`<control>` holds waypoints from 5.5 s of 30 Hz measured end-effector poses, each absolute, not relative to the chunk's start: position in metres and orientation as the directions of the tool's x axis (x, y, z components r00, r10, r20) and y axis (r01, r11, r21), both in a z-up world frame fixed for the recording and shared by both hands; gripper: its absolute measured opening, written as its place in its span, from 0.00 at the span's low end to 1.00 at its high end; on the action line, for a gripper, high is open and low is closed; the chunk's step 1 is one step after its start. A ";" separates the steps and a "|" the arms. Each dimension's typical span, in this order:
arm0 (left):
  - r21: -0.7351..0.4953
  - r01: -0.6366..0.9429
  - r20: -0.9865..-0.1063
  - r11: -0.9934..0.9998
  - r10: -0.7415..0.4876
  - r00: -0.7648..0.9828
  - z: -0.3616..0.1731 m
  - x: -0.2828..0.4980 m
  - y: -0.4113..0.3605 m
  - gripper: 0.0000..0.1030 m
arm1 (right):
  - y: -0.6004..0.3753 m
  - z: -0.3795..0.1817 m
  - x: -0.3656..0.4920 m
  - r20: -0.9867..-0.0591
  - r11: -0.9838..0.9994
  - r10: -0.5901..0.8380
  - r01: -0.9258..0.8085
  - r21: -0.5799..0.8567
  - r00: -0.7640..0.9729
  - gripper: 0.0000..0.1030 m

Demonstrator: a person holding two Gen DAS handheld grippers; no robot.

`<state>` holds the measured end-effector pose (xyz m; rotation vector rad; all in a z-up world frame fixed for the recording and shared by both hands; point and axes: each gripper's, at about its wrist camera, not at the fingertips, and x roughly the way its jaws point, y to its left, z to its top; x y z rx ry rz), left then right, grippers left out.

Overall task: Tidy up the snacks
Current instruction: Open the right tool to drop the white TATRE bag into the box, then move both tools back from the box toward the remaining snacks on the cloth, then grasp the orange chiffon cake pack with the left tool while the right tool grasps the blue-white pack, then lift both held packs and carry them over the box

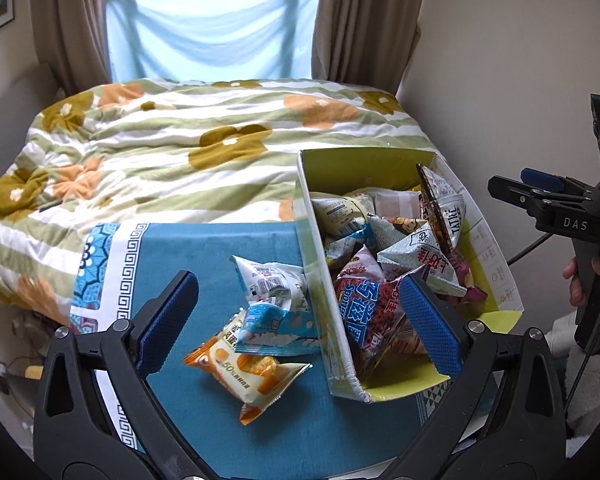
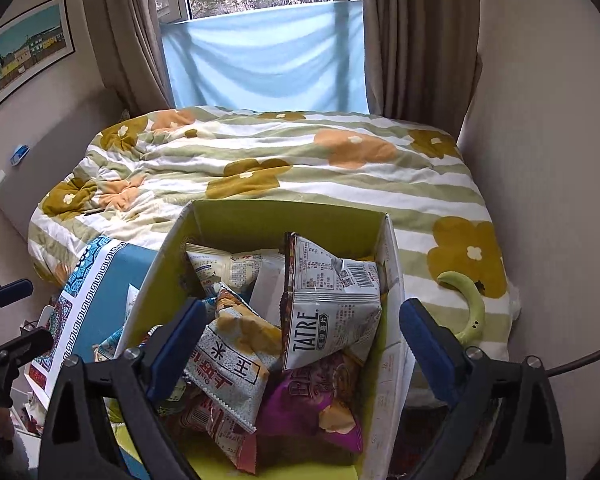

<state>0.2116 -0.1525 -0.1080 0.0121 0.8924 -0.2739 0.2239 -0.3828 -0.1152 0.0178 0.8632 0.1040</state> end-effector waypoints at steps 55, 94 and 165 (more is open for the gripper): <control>-0.256 0.613 -0.915 0.747 -0.392 0.095 -0.313 0.265 -0.076 0.98 | -0.183 -0.232 0.100 -0.867 0.884 -0.101 0.443 0.146 0.488 0.93; -0.304 0.179 -0.930 0.936 -0.332 0.156 -0.295 0.303 0.046 0.98 | -0.117 -0.263 0.276 -0.896 0.945 -0.001 0.294 0.145 0.444 0.93; -0.171 0.183 -0.961 0.968 -0.205 0.186 -0.322 0.333 0.078 0.58 | -0.116 -0.306 0.338 -0.929 0.976 0.105 0.143 0.165 0.356 0.67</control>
